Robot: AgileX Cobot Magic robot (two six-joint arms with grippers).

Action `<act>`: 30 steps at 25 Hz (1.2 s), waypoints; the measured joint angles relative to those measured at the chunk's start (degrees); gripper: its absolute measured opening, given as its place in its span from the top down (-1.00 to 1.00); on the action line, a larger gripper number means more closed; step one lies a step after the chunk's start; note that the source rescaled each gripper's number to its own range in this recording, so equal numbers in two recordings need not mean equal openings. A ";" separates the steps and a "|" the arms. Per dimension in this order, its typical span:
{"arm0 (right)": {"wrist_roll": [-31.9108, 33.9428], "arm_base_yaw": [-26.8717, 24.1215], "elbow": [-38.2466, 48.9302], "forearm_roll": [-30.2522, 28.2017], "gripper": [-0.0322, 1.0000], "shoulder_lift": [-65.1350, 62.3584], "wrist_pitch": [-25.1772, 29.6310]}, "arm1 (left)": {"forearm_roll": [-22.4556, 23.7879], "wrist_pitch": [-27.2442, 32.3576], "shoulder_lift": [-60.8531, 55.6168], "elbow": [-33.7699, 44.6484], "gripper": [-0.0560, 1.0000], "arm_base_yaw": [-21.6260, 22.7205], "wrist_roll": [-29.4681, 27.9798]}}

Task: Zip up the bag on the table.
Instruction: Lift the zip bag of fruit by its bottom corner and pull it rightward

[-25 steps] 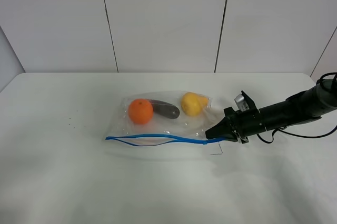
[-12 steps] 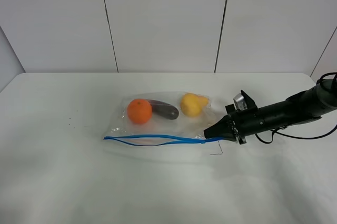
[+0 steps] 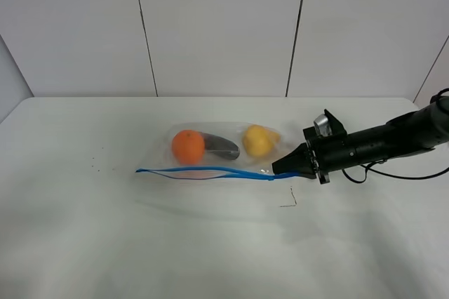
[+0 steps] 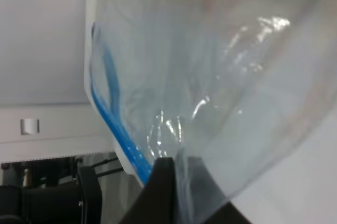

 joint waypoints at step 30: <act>5.19 0.00 -0.09 -4.48 0.94 -7.73 0.39 | -0.07 0.00 0.00 0.00 -1.00 0.00 0.00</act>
